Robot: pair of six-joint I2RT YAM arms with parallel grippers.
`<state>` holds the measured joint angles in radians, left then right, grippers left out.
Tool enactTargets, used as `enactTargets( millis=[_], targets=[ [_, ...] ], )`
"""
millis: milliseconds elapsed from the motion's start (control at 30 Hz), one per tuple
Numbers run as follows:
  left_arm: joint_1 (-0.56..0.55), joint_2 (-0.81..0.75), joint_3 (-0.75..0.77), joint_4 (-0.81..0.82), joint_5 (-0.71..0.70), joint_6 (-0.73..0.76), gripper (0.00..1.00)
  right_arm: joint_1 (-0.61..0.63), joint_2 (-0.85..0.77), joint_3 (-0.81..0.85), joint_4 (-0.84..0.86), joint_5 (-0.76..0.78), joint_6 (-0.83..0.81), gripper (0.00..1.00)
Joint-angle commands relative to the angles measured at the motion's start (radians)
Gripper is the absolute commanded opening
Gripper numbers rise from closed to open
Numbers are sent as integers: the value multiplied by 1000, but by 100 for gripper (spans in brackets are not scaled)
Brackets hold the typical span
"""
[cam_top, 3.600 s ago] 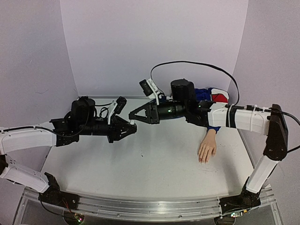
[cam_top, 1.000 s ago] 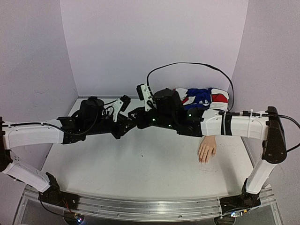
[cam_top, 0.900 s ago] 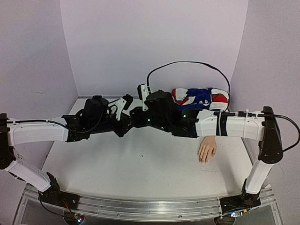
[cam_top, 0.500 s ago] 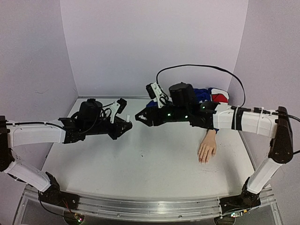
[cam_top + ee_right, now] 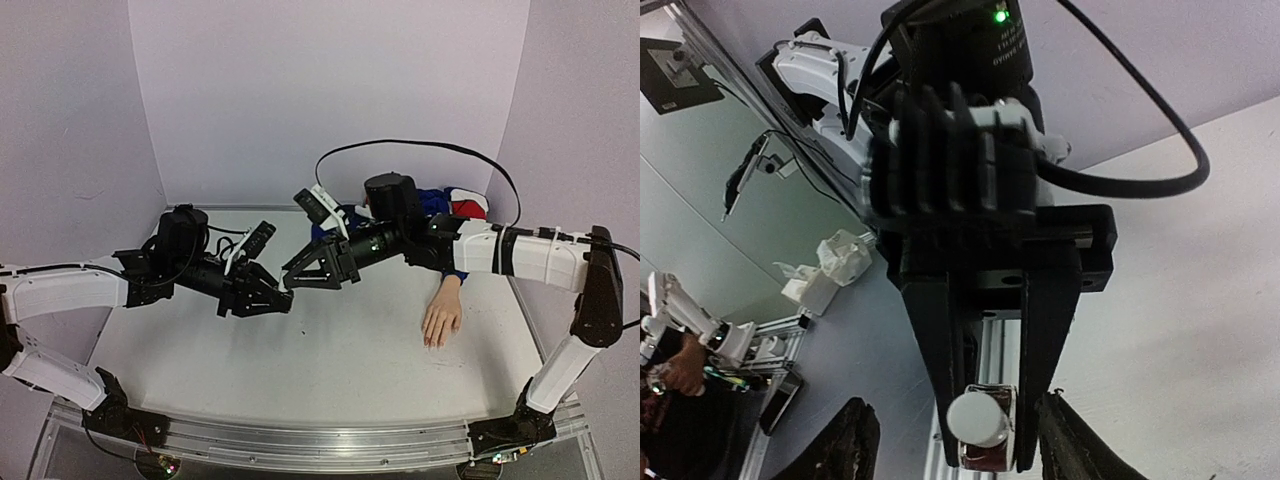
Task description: Paint the nails
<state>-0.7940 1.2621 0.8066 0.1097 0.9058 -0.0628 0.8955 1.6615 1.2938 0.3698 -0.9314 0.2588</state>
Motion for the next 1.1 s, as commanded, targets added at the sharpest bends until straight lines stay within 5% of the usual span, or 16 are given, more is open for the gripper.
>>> enactTargets(
  millis=[0, 367, 533, 667, 767, 867, 967, 1067],
  targets=[
    [-1, 10, 76, 47, 164, -18, 0, 0, 10, 32, 93, -137, 18, 53],
    [-1, 29, 98, 47, 178, -24, 0, 18, 42, 63, 108, -163, 30, 40],
    [-2, 35, 98, 47, 175, -24, 0, 25, 51, 73, 112, -171, 30, 24],
    [-1, 31, 87, 47, 126, -19, 0, 25, 40, 62, 113, -152, 27, 0],
    [-1, 4, 67, 47, -24, -14, 0, 26, 29, 45, 112, -112, 30, 0],
    [-1, -27, 31, 43, -346, -5, 0, 28, 13, 16, 110, 25, 47, 0],
    [-1, -59, 0, 32, -725, -13, 0, 46, -6, -12, 82, 305, 68, 0],
    [-1, -62, -4, 24, -959, -15, 0, 103, 2, -6, 56, 602, 95, 0]
  ],
)
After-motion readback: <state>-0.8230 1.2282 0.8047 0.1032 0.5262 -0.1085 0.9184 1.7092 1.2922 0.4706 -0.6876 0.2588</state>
